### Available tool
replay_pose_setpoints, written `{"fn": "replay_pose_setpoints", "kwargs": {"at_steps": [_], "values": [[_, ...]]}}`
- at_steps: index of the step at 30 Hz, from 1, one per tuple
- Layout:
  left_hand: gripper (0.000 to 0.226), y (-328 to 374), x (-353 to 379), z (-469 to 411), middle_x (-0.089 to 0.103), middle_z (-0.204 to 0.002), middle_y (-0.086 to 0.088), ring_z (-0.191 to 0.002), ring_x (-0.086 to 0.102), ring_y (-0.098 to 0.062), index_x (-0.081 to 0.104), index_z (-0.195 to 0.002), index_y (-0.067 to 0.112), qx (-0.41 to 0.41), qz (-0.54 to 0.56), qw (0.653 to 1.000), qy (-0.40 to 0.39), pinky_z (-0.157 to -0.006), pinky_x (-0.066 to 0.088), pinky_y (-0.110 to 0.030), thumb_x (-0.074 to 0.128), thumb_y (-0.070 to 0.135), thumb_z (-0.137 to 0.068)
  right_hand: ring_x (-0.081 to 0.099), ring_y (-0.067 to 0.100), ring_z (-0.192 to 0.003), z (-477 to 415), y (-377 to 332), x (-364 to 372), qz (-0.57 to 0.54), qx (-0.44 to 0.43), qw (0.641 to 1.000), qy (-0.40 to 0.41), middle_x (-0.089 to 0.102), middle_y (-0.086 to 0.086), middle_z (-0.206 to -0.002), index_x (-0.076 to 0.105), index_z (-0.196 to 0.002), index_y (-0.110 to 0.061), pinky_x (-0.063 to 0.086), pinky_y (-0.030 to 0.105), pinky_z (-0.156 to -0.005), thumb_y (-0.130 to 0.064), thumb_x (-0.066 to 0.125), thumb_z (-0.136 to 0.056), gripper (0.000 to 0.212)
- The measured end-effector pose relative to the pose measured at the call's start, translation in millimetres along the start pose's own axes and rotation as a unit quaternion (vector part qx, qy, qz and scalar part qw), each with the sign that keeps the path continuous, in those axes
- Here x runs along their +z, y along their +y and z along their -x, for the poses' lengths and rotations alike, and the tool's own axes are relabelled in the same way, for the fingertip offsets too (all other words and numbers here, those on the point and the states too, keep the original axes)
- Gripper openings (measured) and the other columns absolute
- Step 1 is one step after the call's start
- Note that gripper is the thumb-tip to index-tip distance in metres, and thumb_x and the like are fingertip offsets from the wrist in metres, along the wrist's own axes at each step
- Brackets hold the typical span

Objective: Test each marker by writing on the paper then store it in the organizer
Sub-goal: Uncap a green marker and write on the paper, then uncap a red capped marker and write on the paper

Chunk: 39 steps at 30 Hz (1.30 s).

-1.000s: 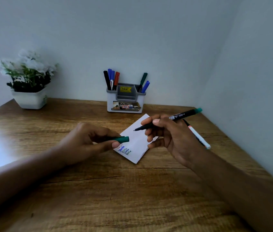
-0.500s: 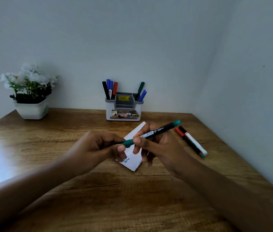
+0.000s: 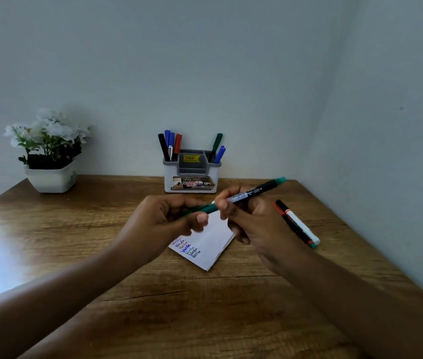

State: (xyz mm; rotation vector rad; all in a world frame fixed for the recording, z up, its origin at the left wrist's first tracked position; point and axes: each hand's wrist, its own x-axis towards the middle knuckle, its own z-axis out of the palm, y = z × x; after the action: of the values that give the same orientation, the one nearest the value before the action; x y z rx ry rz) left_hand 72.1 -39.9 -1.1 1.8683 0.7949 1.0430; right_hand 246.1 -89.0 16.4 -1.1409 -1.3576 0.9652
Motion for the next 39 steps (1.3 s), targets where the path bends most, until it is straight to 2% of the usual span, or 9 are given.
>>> {"fn": "replay_pose_setpoints", "kwargs": {"at_steps": [5,7,10,14,17,24,31,34,39], "values": [[0.055,-4.7,-14.5,-30.3,0.069,-0.116,0.009,-0.108,0.065,-0.006,0.063,-0.12,0.027,-0.009,0.011,0.995,0.094,-0.09,0.052,-0.028,0.072,0.041,-0.068,0.06,0.01,-0.076,-26.9,-30.8,-35.7,-0.008,-0.072,0.99,0.118,0.058,-0.002,-0.079,0.054,-0.089,-0.021,0.053,0.026,-0.055,-0.032,0.047,-0.093,0.014],[0.064,-17.7,-17.6,-52.5,0.055,-0.137,0.006,-0.124,0.053,-0.013,0.049,-0.136,0.028,-0.036,-0.011,0.99,0.139,-0.098,0.046,-0.033,0.073,0.032,-0.077,0.066,0.018,-0.089,-47.8,-43.6,-53.8,0.028,-0.081,0.993,0.081,0.063,0.002,-0.088,0.049,-0.093,-0.023,0.058,0.037,-0.064,-0.035,0.041,-0.096,0.014],[0.082,-42.3,-15.9,-86.4,0.029,-0.156,-0.006,-0.14,0.033,-0.027,0.026,-0.149,0.029,-0.1,-0.028,0.978,0.181,-0.108,0.038,-0.046,0.074,0.019,-0.083,0.068,0.019,-0.075,-89.7,-55.6,-73.0,0.176,-0.051,0.983,0.033,0.067,0.006,-0.079,0.049,-0.093,-0.021,0.058,0.04,-0.067,-0.037,0.042,-0.097,0.018],[0.101,-71.4,-11.4,-123.2,0.02,-0.16,-0.012,-0.144,0.026,-0.033,0.008,-0.154,0.025,-0.145,-0.003,0.968,0.204,-0.114,0.031,-0.05,0.077,0.017,-0.08,0.055,0.015,-0.05,-157.1,-67.3,-79.6,0.524,-0.047,0.85,0.027,0.059,0.001,-0.061,0.068,-0.086,-0.014,0.046,0.026,-0.055,-0.043,0.05,-0.092,0.035],[0.106,-83.8,-6.9,-136.1,0.024,-0.159,-0.011,-0.143,0.029,-0.031,0.004,-0.154,0.022,-0.137,-0.004,0.969,0.207,-0.114,0.032,-0.046,0.078,0.013,-0.079,0.05,0.014,-0.048,-191.4,-76.6,-71.9,0.661,-0.04,0.749,-0.007,0.054,-0.002,-0.06,0.072,-0.092,-0.015,0.04,0.024,-0.054,-0.043,0.057,-0.088,0.032],[0.091,-96.9,-6.5,-138.9,0.035,-0.154,-0.009,-0.136,0.042,-0.029,0.006,-0.154,0.02,-0.127,-0.066,0.972,0.186,-0.106,0.041,-0.041,0.067,0.007,-0.088,0.051,0.02,-0.086,-232.1,-80.9,-41.0,0.752,-0.001,0.654,-0.084,0.064,0.012,-0.115,0.064,-0.115,-0.003,0.039,0.026,-0.058,-0.02,0.062,-0.089,0.031],[0.088,-98.1,-6.2,-139.9,0.036,-0.153,-0.008,-0.135,0.043,-0.028,0.01,-0.153,0.018,-0.124,-0.087,0.971,0.186,-0.104,0.043,-0.041,0.068,0.009,-0.088,0.059,0.023,-0.094,-245.9,-43.3,-32.4,0.71,-0.018,0.691,-0.137,0.062,0.012,-0.116,0.063,-0.116,-0.011,0.045,0.027,-0.069,-0.007,0.062,-0.086,0.03],[0.088,-97.9,-5.8,-139.7,0.036,-0.153,-0.009,-0.135,0.043,-0.029,0.009,-0.153,0.018,-0.123,-0.091,0.971,0.183,-0.105,0.042,-0.041,0.068,0.009,-0.088,0.057,0.025,-0.106,-246.7,-34.4,-41.3,0.67,-0.046,0.735,-0.09,0.061,0.012,-0.118,0.064,-0.112,-0.009,0.045,0.031,-0.084,-0.006,0.063,-0.083,0.028],[0.09,-98.1,-5.8,-139.2,0.036,-0.153,-0.009,-0.135,0.043,-0.03,0.009,-0.153,0.018,-0.129,-0.082,0.971,0.183,-0.106,0.042,-0.043,0.069,0.011,-0.088,0.06,0.02,-0.099,-205.7,-41.5,-65.6,0.562,-0.138,0.814,0.052,0.067,0.007,-0.108,0.068,-0.101,-0.01,0.045,0.027,-0.082,-0.011,0.063,-0.085,0.017]]}}
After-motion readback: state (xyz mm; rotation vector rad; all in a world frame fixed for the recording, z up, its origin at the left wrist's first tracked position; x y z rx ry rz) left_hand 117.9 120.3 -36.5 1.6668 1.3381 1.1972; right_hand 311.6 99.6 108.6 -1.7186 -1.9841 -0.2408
